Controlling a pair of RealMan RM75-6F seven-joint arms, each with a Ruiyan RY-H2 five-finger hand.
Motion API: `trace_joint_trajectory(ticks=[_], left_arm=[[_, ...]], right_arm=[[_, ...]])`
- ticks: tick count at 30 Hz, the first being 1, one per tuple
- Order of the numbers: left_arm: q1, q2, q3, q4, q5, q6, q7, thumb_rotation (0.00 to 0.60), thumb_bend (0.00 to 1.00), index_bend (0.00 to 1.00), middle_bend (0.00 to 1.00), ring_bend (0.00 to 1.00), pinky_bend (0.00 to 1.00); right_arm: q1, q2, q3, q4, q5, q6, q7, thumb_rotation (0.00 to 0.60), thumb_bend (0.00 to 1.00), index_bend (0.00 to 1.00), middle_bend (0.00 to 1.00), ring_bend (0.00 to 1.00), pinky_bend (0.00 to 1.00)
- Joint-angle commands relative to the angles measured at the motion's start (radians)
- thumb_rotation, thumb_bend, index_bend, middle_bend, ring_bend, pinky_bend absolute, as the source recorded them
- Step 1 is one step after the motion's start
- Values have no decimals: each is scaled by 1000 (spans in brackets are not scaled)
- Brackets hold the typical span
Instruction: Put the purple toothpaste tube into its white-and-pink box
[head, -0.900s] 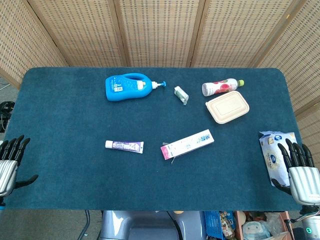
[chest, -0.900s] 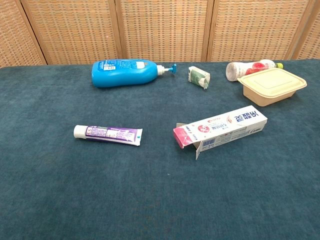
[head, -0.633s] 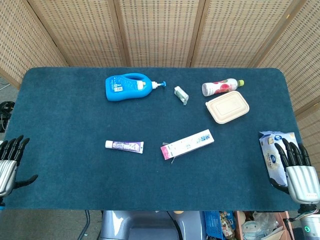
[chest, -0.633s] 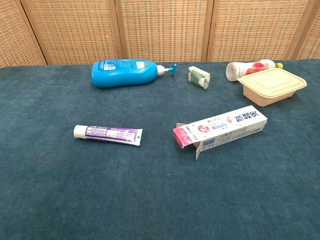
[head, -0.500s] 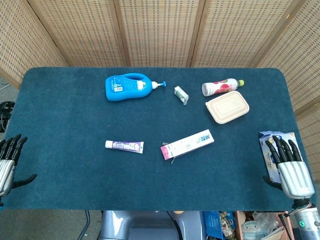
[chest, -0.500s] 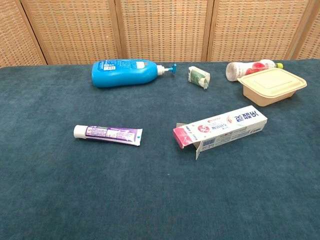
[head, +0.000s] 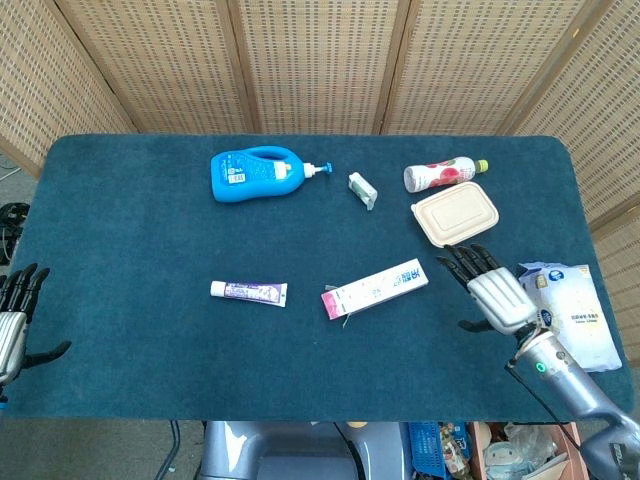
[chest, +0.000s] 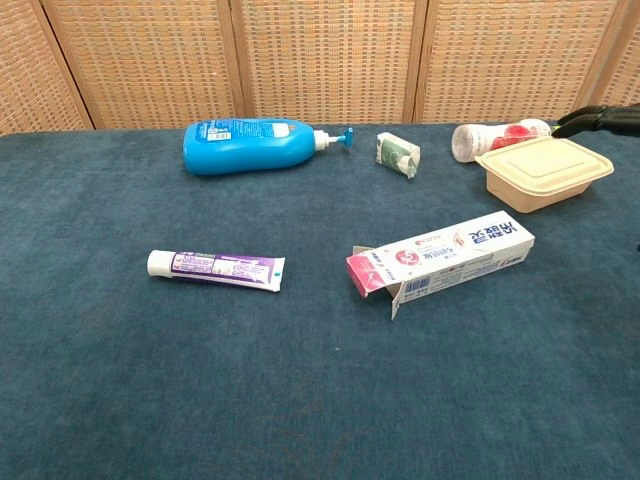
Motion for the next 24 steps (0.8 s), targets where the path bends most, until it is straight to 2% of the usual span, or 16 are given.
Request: trace_joint_trajectory(ticks=[1, 13, 24], left_arm=[[-4, -5, -4, 6, -4, -4, 3, 600, 22, 0, 0, 0, 0], [-37, -40, -32, 46, -78, -61, 33, 600, 25, 0, 0, 0, 0], [-46, -43, -45, 58, -116, -80, 33, 600, 30, 0, 0, 0, 0]], right_arm=[[45, -52, -3, 56, 11, -56, -3, 600, 0, 0, 0, 0, 34], [176, -206, 7, 170, 71, -200, -101, 600, 0, 0, 0, 0, 53], [248, -281, 10, 219, 139, -293, -171, 600, 0, 7, 8, 0, 66]])
